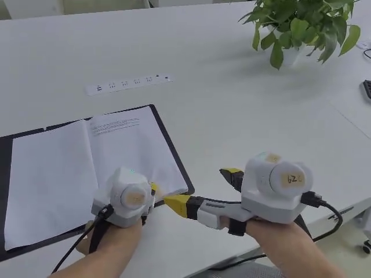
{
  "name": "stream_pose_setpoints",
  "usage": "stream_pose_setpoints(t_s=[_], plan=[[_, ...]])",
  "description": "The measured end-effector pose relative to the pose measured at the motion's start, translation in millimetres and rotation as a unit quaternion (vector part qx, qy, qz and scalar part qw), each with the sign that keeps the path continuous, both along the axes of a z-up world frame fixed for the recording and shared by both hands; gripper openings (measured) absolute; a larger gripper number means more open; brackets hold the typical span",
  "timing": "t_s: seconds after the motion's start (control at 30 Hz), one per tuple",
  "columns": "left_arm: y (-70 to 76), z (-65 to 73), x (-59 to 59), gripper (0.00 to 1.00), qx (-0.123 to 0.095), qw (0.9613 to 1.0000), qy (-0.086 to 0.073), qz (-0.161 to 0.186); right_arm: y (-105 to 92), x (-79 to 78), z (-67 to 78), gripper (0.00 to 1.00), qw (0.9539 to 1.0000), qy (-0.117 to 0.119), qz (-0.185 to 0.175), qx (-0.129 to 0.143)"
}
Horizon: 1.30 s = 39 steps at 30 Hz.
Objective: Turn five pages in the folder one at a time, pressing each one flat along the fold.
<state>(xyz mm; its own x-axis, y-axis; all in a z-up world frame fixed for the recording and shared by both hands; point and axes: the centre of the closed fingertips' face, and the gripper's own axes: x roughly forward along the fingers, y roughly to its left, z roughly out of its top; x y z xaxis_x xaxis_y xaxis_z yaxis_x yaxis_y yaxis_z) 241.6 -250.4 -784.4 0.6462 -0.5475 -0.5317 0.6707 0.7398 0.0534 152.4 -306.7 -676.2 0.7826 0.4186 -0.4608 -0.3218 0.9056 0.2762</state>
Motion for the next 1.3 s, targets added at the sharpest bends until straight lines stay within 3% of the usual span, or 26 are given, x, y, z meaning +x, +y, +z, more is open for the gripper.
stream_pose_setpoints(t_s=[0.4,0.83,0.97,1.13,1.3], plan=[[0.9,0.9,0.7,0.04,0.006,1.0000,-0.005,0.002,0.8,8.2,-9.2,0.86,0.9999,0.011,0.010,0.002],[-1.0,3.0,0.4,0.00,-0.023,0.9994,0.015,0.023,10.2,16.8,-17.8,0.84,0.9995,0.016,0.028,0.006],[0.0,3.1,0.4,0.00,-0.026,0.9993,0.014,0.023,10.1,17.9,-21.9,0.82,0.9993,0.020,0.029,0.008],[1.1,2.3,6.6,0.00,-0.045,0.9980,0.028,0.035,11.1,20.9,-26.4,0.81,0.9992,0.026,0.028,0.015],[1.3,1.5,6.0,0.00,-0.055,0.9973,0.033,0.037,17.4,29.2,-33.8,0.73,0.9986,0.031,0.034,0.025]])
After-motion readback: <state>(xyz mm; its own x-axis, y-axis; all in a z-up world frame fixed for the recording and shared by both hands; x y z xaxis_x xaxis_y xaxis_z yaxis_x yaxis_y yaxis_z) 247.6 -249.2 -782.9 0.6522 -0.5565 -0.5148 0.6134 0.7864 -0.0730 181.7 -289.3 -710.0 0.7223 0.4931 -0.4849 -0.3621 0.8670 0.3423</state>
